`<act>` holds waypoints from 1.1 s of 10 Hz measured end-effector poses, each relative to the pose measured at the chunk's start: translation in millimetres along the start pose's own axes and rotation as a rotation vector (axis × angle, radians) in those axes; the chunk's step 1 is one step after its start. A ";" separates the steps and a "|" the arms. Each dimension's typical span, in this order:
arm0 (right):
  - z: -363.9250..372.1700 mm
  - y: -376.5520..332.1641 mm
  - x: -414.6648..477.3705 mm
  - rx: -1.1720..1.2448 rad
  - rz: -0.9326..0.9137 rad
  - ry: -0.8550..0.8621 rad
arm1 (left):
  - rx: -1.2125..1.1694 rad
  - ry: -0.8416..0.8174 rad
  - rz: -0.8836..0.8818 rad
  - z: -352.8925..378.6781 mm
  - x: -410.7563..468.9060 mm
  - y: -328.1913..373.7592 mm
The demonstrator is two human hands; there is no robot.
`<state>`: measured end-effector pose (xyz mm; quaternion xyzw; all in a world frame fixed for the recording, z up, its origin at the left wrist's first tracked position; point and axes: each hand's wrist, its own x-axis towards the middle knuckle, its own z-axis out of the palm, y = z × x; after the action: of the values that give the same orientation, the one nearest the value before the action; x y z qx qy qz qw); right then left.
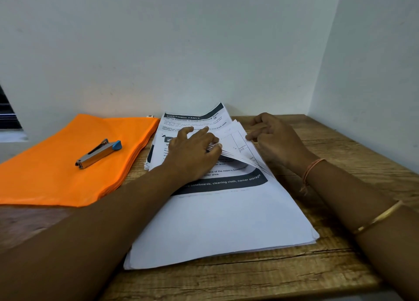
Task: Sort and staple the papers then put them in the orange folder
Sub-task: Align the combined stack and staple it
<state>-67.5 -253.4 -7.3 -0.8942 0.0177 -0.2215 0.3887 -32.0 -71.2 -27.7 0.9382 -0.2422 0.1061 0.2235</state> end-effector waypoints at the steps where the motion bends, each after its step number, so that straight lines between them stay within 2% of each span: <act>1: 0.7 -0.4 -1.2 0.022 -0.013 0.016 | -0.005 0.003 -0.004 0.3 0.3 0.1; 7: 2.0 -0.7 -0.1 0.105 -0.023 0.027 | -0.005 -0.008 -0.002 0.8 0.1 0.1; 9: 1.9 -6.6 -4.5 0.207 -0.051 -0.022 | -0.019 -0.005 0.013 -0.2 -1.3 0.5; 11: 3.1 -10.7 -8.7 0.210 -0.075 -0.063 | -0.078 0.020 0.010 -1.9 -0.6 2.5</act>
<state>-75.6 -242.1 -4.9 -0.8550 -0.0514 -0.2082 0.4721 -34.0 -72.0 -25.3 0.9264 -0.2486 0.1073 0.2617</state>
